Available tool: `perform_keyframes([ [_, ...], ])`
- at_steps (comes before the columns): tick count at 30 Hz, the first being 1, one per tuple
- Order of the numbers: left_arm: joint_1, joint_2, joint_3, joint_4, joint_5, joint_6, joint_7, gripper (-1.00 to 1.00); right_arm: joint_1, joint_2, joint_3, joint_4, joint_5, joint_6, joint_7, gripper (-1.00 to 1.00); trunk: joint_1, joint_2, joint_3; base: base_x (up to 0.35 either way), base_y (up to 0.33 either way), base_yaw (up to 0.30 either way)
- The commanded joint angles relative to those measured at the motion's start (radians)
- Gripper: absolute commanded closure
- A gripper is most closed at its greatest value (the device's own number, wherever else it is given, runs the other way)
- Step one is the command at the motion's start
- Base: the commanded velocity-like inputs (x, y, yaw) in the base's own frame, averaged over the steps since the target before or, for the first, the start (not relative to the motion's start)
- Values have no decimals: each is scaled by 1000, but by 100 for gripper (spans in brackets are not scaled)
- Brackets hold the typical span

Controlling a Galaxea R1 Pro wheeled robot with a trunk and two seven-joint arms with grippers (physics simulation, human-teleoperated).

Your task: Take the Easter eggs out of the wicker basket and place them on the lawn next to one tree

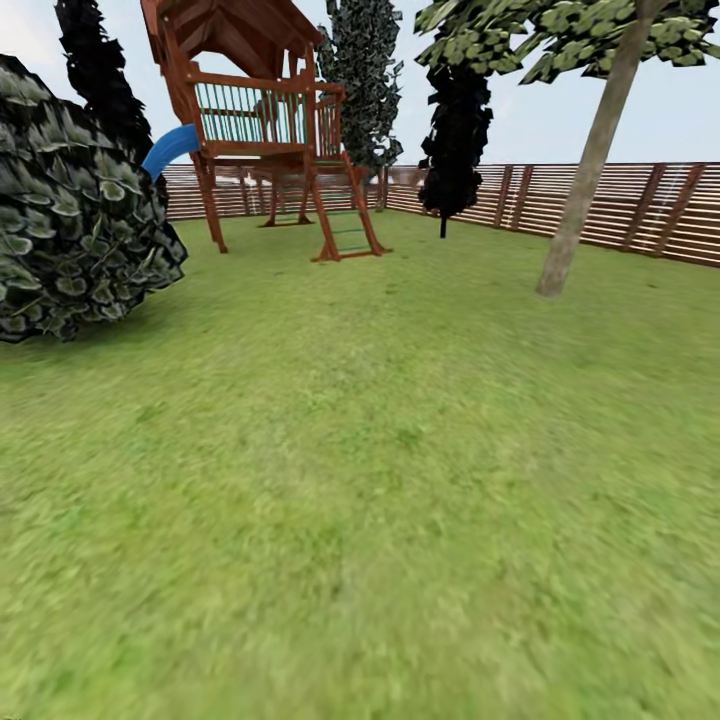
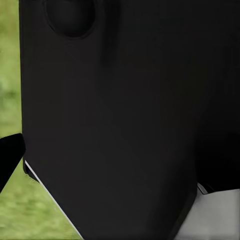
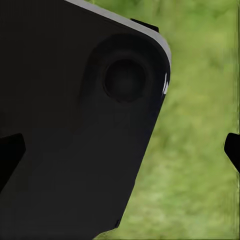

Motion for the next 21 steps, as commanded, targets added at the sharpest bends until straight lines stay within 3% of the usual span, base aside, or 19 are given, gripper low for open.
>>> perform_keyframes([
  [1, 0, 0, 5, 0, 7, -2, 0, -100, 0, 0, 4, 0, 1, -3, 0, -100, 1, 0, -1, 339, 0, 284],
  [11, -1, -2, 5, 0, 7, -2, -1, -100, 0, 0, 7, 0, 7, -3, 0, -100, 1, 0, -5, 339, 0, 282],
  [21, -1, -3, 5, 0, 7, -2, 1, -100, 0, -1, 13, 5, 13, -1, 0, -100, 1, 0, -6, 339, 0, 28],
])
